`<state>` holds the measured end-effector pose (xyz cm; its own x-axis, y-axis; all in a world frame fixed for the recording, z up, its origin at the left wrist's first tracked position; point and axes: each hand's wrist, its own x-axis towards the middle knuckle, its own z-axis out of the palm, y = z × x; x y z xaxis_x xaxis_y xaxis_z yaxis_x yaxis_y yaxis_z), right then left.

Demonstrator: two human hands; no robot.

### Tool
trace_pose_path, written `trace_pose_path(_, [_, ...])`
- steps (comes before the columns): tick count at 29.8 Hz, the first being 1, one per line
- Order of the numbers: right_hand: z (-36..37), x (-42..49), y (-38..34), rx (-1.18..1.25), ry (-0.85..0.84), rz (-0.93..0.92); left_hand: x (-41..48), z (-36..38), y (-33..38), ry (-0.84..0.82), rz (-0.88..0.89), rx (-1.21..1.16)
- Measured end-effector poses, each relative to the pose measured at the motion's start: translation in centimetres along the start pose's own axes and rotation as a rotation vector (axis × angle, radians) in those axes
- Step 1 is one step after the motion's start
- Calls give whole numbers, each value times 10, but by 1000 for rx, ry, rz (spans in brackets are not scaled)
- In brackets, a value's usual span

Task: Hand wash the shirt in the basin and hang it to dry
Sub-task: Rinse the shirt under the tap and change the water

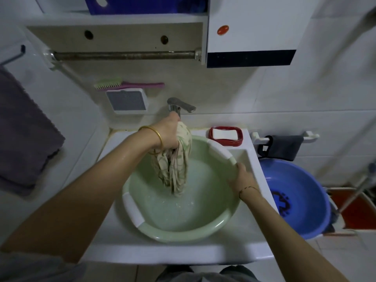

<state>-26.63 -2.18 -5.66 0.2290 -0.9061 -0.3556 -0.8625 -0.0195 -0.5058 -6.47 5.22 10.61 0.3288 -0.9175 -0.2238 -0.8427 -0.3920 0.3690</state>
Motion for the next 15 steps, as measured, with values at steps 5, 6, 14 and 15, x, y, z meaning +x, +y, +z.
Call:
trace_pose_path(5, [4,-12,2,586,88,-19,-2,-2,0,54,89,28])
trace_pose_path(6, [3,-14,-1,685,105,-19,-3,-2,0,62,105,40])
trace_pose_path(14, [-47,-25,-15,626,286,-198,-9,10,2,149,187,56])
trace_pose_path(15, [-50,-28,-18,606,285,-206,-9,11,2,157,191,51])
